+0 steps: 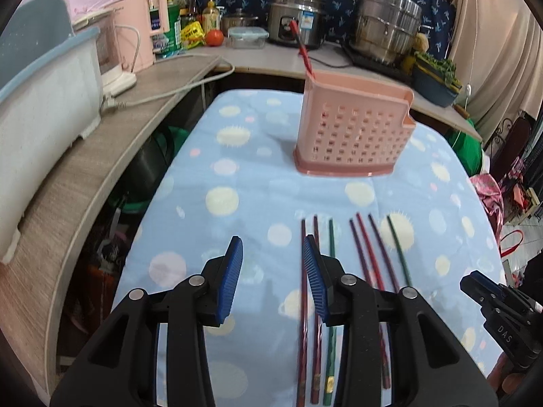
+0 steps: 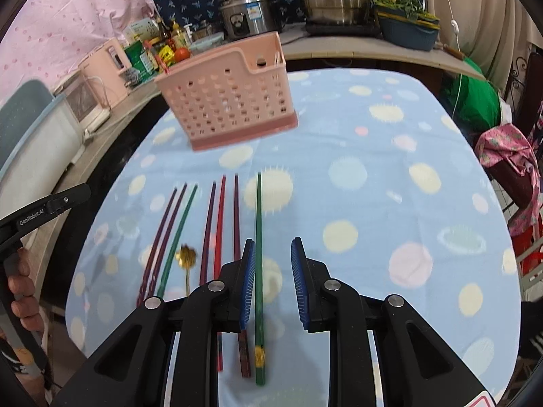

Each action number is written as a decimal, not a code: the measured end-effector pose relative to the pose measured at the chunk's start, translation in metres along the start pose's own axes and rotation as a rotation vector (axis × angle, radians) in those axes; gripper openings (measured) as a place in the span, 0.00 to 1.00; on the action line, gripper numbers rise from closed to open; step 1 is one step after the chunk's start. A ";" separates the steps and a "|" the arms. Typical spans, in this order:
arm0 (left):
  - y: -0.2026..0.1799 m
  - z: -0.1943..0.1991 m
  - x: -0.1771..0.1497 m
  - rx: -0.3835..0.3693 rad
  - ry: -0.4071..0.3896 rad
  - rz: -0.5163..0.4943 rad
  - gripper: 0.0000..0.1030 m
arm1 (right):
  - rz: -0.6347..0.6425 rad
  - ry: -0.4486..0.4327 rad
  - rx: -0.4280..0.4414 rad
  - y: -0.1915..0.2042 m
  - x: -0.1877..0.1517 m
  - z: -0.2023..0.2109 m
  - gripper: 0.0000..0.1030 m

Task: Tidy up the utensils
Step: 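Move the left tool to a dark red chopstick while the right tool moves to the green chopstick, then close the left tool on the dark red chopstick while the right tool grasps the green chopstick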

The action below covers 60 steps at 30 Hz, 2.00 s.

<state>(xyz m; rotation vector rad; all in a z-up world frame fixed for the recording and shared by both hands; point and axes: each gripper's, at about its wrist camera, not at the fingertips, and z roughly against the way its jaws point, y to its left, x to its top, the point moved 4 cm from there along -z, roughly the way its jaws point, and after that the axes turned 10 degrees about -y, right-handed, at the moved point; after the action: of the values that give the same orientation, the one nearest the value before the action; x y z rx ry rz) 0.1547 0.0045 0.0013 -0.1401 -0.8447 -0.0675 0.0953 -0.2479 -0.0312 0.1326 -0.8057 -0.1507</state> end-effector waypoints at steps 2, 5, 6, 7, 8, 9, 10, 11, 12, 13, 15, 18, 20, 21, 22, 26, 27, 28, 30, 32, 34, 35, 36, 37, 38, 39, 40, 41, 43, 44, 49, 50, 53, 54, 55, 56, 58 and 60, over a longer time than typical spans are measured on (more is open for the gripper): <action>0.003 0.000 -0.013 0.005 0.019 0.002 0.34 | 0.013 0.020 -0.008 0.001 -0.012 -0.001 0.21; 0.008 -0.003 -0.032 0.009 0.052 0.011 0.34 | 0.012 0.052 0.000 0.003 -0.030 -0.003 0.21; 0.009 -0.003 -0.037 0.011 0.060 0.013 0.34 | 0.013 0.062 0.001 0.004 -0.035 -0.004 0.21; 0.011 -0.004 -0.043 0.012 0.070 0.016 0.34 | 0.014 0.071 0.003 0.005 -0.040 -0.005 0.21; 0.012 -0.005 -0.049 0.014 0.080 0.018 0.34 | 0.016 0.078 0.004 0.006 -0.044 -0.006 0.21; 0.012 -0.005 -0.054 0.016 0.089 0.019 0.34 | 0.019 0.085 0.003 0.007 -0.049 -0.007 0.21; 0.012 -0.005 -0.059 0.016 0.097 0.020 0.34 | 0.021 0.090 0.003 0.008 -0.052 -0.007 0.21; 0.012 -0.006 -0.064 0.016 0.107 0.019 0.34 | 0.022 0.095 0.004 0.009 -0.055 -0.008 0.21; 0.012 -0.006 -0.067 0.018 0.113 0.018 0.34 | 0.021 0.098 0.004 0.009 -0.057 -0.009 0.21; 0.012 -0.006 -0.070 0.017 0.119 0.018 0.34 | 0.020 0.102 0.004 0.008 -0.058 -0.010 0.21; 0.012 -0.006 -0.077 0.015 0.129 0.019 0.34 | 0.015 0.108 0.006 0.008 -0.061 -0.011 0.21; 0.011 -0.005 -0.084 0.013 0.141 0.013 0.35 | 0.016 0.113 0.009 0.010 -0.063 -0.012 0.21; 0.009 -0.006 -0.087 0.014 0.146 0.009 0.35 | 0.019 0.116 0.012 0.011 -0.065 -0.013 0.21; 0.009 -0.006 -0.088 0.013 0.149 0.009 0.35 | 0.022 0.118 0.013 0.012 -0.066 -0.014 0.21; 0.009 -0.006 -0.089 0.012 0.153 0.011 0.36 | 0.027 0.120 0.010 0.012 -0.068 -0.014 0.21; 0.008 -0.007 -0.094 0.011 0.162 0.010 0.36 | 0.033 0.131 0.006 0.011 -0.071 -0.018 0.21; 0.007 -0.008 -0.095 0.010 0.166 0.010 0.36 | 0.033 0.135 0.006 0.010 -0.072 -0.018 0.21; 0.007 -0.008 -0.096 0.010 0.170 0.010 0.36 | 0.033 0.139 0.007 0.010 -0.073 -0.019 0.21; 0.007 -0.008 -0.098 0.007 0.177 0.011 0.36 | 0.041 0.135 0.005 0.011 -0.075 -0.019 0.21; 0.006 -0.009 -0.101 0.003 0.185 0.009 0.36 | 0.058 0.131 -0.004 0.012 -0.075 -0.019 0.20; 0.004 -0.008 -0.103 -0.001 0.189 0.006 0.36 | 0.072 0.125 -0.011 0.013 -0.076 -0.019 0.19; 0.003 -0.008 -0.104 -0.004 0.191 0.006 0.36 | 0.078 0.123 -0.014 0.013 -0.077 -0.019 0.18; 0.002 -0.008 -0.105 -0.010 0.195 0.005 0.36 | 0.084 0.121 -0.018 0.013 -0.077 -0.019 0.17; 0.001 -0.007 -0.106 -0.013 0.197 0.004 0.36 | 0.086 0.120 -0.020 0.013 -0.077 -0.019 0.17; -0.001 -0.006 -0.107 -0.019 0.200 0.003 0.36 | 0.087 0.118 -0.022 0.013 -0.077 -0.019 0.16; -0.002 -0.006 -0.109 -0.024 0.204 -0.001 0.36 | 0.088 0.116 -0.024 0.012 -0.077 -0.019 0.14; -0.004 -0.005 -0.110 -0.028 0.206 -0.004 0.36 | 0.089 0.115 -0.027 0.012 -0.077 -0.019 0.14; -0.005 -0.005 -0.111 -0.032 0.209 -0.006 0.36 | 0.089 0.114 -0.029 0.012 -0.077 -0.019 0.13; -0.009 -0.004 -0.114 -0.040 0.216 -0.015 0.36 | 0.085 0.113 -0.028 0.010 -0.077 -0.019 0.11; -0.010 -0.004 -0.115 -0.042 0.218 -0.020 0.36 | 0.085 0.112 -0.028 0.010 -0.077 -0.019 0.10; -0.014 -0.006 -0.122 -0.049 0.237 -0.030 0.36 | 0.088 0.109 -0.033 0.010 -0.077 -0.019 0.09; -0.014 -0.006 -0.123 -0.050 0.242 -0.030 0.36 | 0.086 0.109 -0.033 0.010 -0.077 -0.019 0.09; -0.013 -0.009 -0.127 -0.044 0.256 -0.027 0.36 | 0.082 0.108 -0.031 0.009 -0.077 -0.019 0.09; -0.012 -0.009 -0.127 -0.044 0.258 -0.024 0.36 | 0.082 0.108 -0.030 0.009 -0.077 -0.020 0.09; -0.012 -0.009 -0.128 -0.043 0.259 -0.025 0.36 | 0.081 0.107 -0.029 0.009 -0.077 -0.020 0.09; -0.013 -0.009 -0.128 -0.042 0.258 -0.026 0.36 | 0.081 0.108 -0.029 0.009 -0.077 -0.019 0.09; -0.014 -0.009 -0.129 -0.038 0.259 -0.037 0.36 | 0.081 0.108 -0.029 0.009 -0.077 -0.019 0.09; -0.015 -0.009 -0.130 -0.032 0.257 -0.049 0.36 | 0.080 0.107 -0.029 0.009 -0.077 -0.019 0.10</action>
<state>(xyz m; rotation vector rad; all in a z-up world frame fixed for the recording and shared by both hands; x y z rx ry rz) 0.0736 -0.0114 -0.1003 -0.1376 -0.5906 -0.1426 0.0577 -0.2235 -0.0972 0.0799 -0.7004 -0.0793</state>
